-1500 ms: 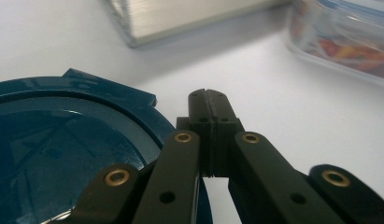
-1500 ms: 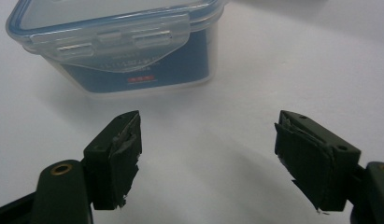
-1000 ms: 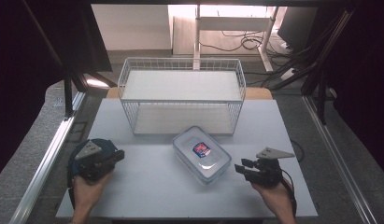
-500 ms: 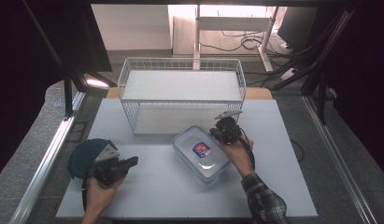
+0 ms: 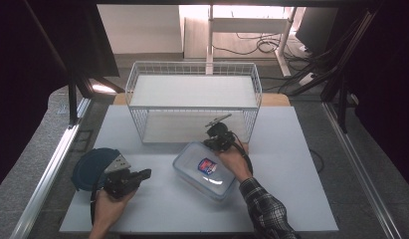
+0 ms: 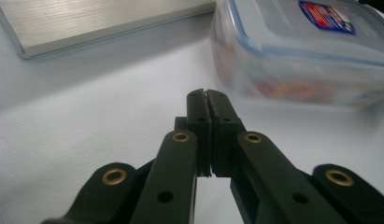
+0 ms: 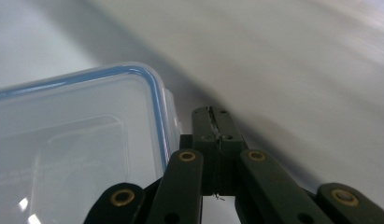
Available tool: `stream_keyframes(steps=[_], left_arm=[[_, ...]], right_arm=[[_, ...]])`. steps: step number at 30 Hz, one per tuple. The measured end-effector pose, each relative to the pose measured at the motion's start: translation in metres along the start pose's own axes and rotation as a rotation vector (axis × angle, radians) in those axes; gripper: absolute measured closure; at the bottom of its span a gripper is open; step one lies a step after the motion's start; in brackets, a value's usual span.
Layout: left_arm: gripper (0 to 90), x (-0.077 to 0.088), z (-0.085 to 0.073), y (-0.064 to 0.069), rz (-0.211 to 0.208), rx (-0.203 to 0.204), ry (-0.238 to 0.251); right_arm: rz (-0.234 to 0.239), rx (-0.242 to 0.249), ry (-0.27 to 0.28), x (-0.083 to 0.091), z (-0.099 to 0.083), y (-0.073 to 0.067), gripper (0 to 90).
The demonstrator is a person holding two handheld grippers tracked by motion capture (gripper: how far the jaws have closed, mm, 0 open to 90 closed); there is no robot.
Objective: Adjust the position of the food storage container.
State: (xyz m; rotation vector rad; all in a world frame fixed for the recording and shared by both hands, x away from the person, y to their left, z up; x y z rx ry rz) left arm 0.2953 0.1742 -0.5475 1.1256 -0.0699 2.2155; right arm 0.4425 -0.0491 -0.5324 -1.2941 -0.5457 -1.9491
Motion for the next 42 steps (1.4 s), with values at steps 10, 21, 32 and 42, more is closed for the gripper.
stream_keyframes(steps=[10,21,32,42], left_arm=[[88.6,-0.007,-0.008,0.009,0.009,-0.037,-0.061],[90.0,-0.027,-0.013,0.028,0.018,-0.056,-0.165],[90.0,-0.035,-0.004,0.042,-0.022,-0.085,-0.163],[38.2,0.001,-0.018,0.023,-0.013,-0.005,-0.015]], right_arm=[[0.031,0.269,0.089,0.034,-0.015,-0.091,88.8],[-0.029,-0.022,0.081,0.055,-0.144,-0.022,84.1],[0.06,-0.083,0.061,0.055,-0.165,-0.024,86.6],[-0.047,-0.052,0.144,0.077,-0.179,-0.012,66.0]])
Point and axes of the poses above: each handheld gripper's, and its own axes: x roughly backward along the jaws, z roughly out of its top, y roughly to its right, the point moved 7 cm from there along -x, roughly forward along the jaws, and after that the axes turned 14 degrees about -y, right-handed, at the moved point
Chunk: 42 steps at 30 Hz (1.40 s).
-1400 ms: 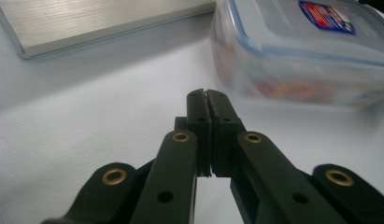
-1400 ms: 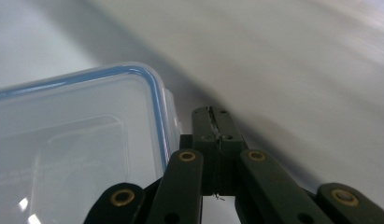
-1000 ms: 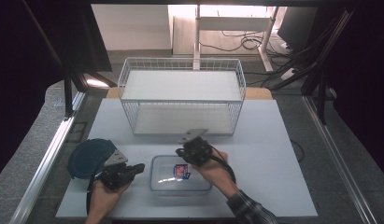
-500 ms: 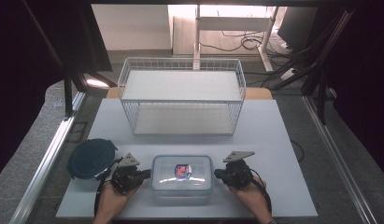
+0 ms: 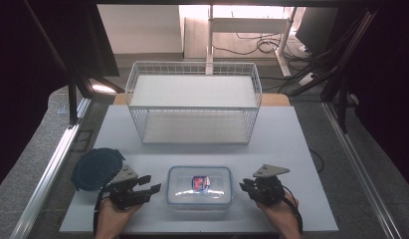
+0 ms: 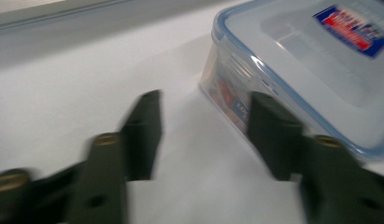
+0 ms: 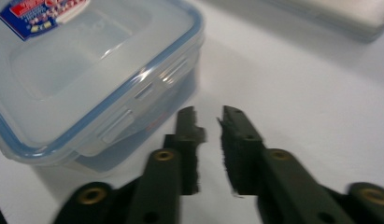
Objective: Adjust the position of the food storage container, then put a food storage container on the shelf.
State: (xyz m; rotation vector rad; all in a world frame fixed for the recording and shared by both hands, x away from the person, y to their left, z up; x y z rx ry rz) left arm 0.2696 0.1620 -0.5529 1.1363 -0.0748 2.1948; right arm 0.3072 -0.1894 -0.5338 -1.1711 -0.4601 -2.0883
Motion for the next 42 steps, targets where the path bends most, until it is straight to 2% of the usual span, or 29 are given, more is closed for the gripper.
stream_keyframes(steps=[2,3,4,5,6,8,9,11,13,15,17,21,28,29,30,31,33,34,37,39,42], left_arm=[[27.6,0.004,-0.002,-0.001,-0.014,-0.01,0.019],[25.1,0.006,-0.004,0.0,-0.033,-0.016,0.029],[19.5,0.006,-0.004,0.001,-0.046,-0.021,0.036],[19.5,0.006,-0.006,0.003,-0.058,-0.031,0.032],[15.5,0.006,-0.006,0.005,-0.052,-0.042,0.029],[12.9,0.004,-0.007,0.009,-0.014,-0.077,0.013],[11.9,0.003,-0.008,0.01,0.002,-0.092,0.005],[9.3,0.0,-0.008,0.012,0.025,-0.119,-0.005],[8.0,-0.003,-0.008,0.011,0.049,-0.143,0.003],[7.5,-0.003,-0.008,0.009,0.065,-0.157,0.012],[7.4,-0.003,-0.008,0.008,0.065,-0.151,0.014],[6.8,-0.004,-0.008,0.007,0.04,-0.134,0.015],[5.4,-0.006,-0.005,0.01,0.042,-0.154,0.013],[5.3,-0.005,-0.003,0.012,0.026,-0.148,0.02],[5.3,-0.005,-0.003,0.012,0.026,-0.148,0.02],[5.3,-0.003,-0.001,0.013,0.006,-0.137,0.022],[5.2,-0.002,0.0,0.014,0.002,-0.132,0.023],[4.9,-0.001,0.001,0.014,0.003,-0.125,0.019],[4.8,0.001,0.004,0.016,-0.005,-0.104,0.019],[4.2,0.001,0.008,0.018,-0.03,-0.09,0.019],[2.8,0.001,0.016,0.025,-0.062,-0.088,0.023]], right_arm=[[-0.013,-0.002,0.031,0.006,-0.002,0.003,47.6],[-0.007,-0.011,0.049,0.008,-0.003,0.003,36.6],[-0.014,-0.025,0.077,0.009,-0.006,0.007,15.7],[-0.014,-0.025,0.077,0.009,-0.006,0.007,15.7],[-0.02,-0.028,0.084,0.008,-0.008,0.009,9.9],[-0.029,-0.036,0.08,0.007,-0.012,0.012,3.9],[-0.029,-0.038,0.071,0.006,-0.014,0.013,2.5],[-0.006,-0.041,0.09,0.008,-0.013,0.012,1.7],[-0.006,-0.039,0.096,0.009,-0.013,0.012,1.5],[-0.006,-0.035,0.095,0.009,-0.013,0.012,1.2],[0.0,-0.036,0.096,0.008,-0.013,0.012,1.2],[0.015,-0.056,0.113,0.009,-0.011,0.012,1.4],[0.031,-0.045,0.12,0.013,-0.009,0.01,1.9],[0.03,-0.028,0.122,0.013,-0.006,0.007,2.0],[0.03,-0.028,0.122,0.013,-0.006,0.007,2.0],[0.029,-0.016,0.107,0.012,-0.004,0.003,2.3],[0.03,-0.012,0.1,0.012,-0.003,0.001,2.3],[0.032,-0.022,0.102,0.012,0.0,-0.005,0.1],[0.041,-0.038,0.113,0.013,0.003,-0.008,0.0],[0.064,-0.054,0.12,0.014,0.007,-0.011,0.0],[0.076,-0.041,0.115,0.015,0.013,-0.017,0.0]])
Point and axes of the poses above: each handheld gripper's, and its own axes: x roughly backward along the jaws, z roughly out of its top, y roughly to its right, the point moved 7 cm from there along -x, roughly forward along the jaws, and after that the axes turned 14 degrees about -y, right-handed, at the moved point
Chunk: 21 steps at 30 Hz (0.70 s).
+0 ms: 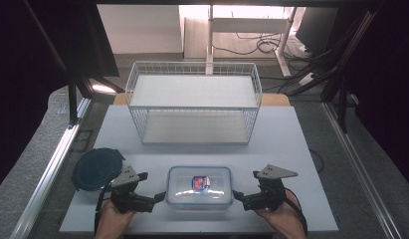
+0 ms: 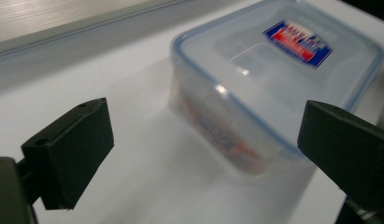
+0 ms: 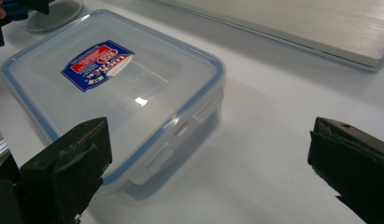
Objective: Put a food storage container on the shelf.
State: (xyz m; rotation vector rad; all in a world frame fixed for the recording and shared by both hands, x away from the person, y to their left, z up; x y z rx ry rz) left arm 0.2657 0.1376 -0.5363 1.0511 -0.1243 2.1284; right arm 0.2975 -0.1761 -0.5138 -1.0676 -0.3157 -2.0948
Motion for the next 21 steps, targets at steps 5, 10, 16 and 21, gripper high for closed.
stream_keyframes(steps=[5,10,16,21], left_arm=[[2.0,-0.012,0.013,0.01,-0.023,-0.01,-0.024],[1.8,-0.027,0.02,0.02,-0.037,-0.044,-0.068],[0.0,-0.038,0.018,0.015,-0.069,-0.023,-0.096],[0.0,-0.045,0.015,0.01,-0.189,0.038,-0.109]], right_arm=[[0.046,0.013,-0.019,-0.003,0.007,-0.01,1.2],[0.091,0.022,-0.04,-0.011,0.014,-0.018,2.7],[0.13,-0.008,-0.076,-0.027,0.014,-0.013,3.3],[0.194,-0.061,-0.134,-0.039,0.008,-0.01,1.2]])
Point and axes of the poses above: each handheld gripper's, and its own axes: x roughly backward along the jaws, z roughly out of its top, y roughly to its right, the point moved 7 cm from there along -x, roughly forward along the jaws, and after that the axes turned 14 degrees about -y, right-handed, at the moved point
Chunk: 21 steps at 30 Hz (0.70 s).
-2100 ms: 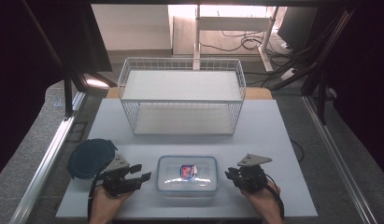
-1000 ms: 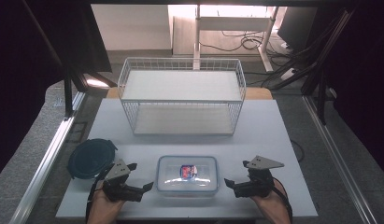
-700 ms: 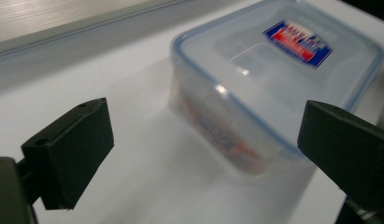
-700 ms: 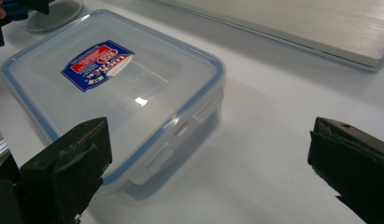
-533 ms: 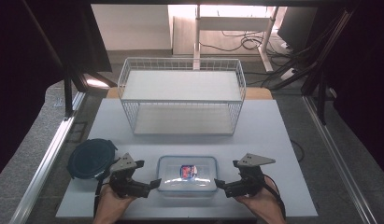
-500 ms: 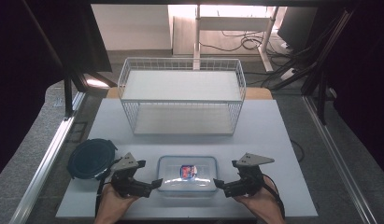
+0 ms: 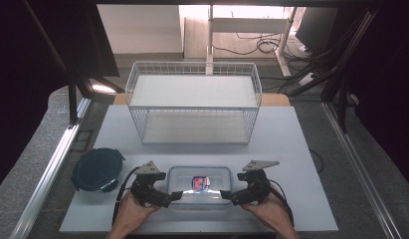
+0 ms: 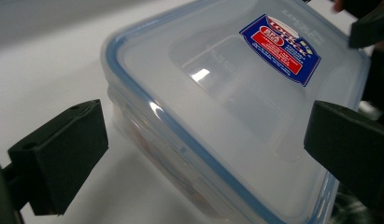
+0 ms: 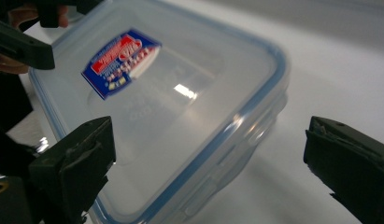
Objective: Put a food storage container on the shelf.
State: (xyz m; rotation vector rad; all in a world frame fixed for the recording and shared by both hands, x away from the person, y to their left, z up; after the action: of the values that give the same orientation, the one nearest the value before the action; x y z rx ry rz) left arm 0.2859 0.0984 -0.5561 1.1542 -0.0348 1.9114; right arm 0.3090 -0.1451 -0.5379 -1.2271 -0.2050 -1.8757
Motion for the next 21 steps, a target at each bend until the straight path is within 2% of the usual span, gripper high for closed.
stream_keyframes(steps=[2,6,7,9,11,13,14,15,16,17,18,21], left_arm=[[0.0,-0.006,-0.002,0.002,-0.073,0.015,-0.026],[0.0,-0.008,-0.004,0.002,-0.109,0.059,-0.039],[0.0,-0.008,-0.005,0.002,-0.117,0.069,-0.051],[0.0,-0.008,-0.008,0.004,-0.139,0.091,-0.074],[3.4,-0.005,-0.011,0.004,-0.155,0.112,-0.075],[7.4,-0.002,-0.014,0.005,-0.168,0.112,-0.075],[11.6,0.003,-0.017,0.008,-0.157,0.096,-0.071],[14.5,0.003,-0.017,0.008,-0.157,0.096,-0.071],[14.5,0.006,-0.018,0.009,-0.143,0.084,-0.063],[17.9,0.008,-0.019,0.01,-0.139,0.086,-0.056],[24.7,0.012,-0.021,0.01,-0.154,0.109,-0.029],[29.3,0.015,-0.024,0.011,-0.165,0.1,-0.026]], right_arm=[[0.052,-0.017,-0.004,-0.005,0.0,0.0,1.3],[0.153,-0.048,-0.046,-0.016,-0.001,-0.006,0.0],[0.159,-0.06,-0.053,-0.017,-0.001,-0.007,0.0],[0.161,-0.073,-0.063,-0.016,-0.002,-0.006,2.8],[0.155,-0.074,-0.063,-0.012,-0.002,-0.007,6.6],[0.147,-0.068,-0.068,-0.009,-0.004,-0.008,9.3],[0.14,-0.067,-0.062,-0.006,-0.005,-0.009,12.6],[0.14,-0.067,-0.062,-0.006,-0.005,-0.009,12.6],[0.14,-0.065,-0.062,-0.005,-0.005,-0.009,13.6],[0.142,-0.068,-0.063,-0.004,-0.007,-0.01,15.0],[0.139,-0.059,-0.063,-0.001,-0.01,-0.013,18.0],[0.133,-0.054,-0.064,0.002,-0.014,-0.016,20.8]])
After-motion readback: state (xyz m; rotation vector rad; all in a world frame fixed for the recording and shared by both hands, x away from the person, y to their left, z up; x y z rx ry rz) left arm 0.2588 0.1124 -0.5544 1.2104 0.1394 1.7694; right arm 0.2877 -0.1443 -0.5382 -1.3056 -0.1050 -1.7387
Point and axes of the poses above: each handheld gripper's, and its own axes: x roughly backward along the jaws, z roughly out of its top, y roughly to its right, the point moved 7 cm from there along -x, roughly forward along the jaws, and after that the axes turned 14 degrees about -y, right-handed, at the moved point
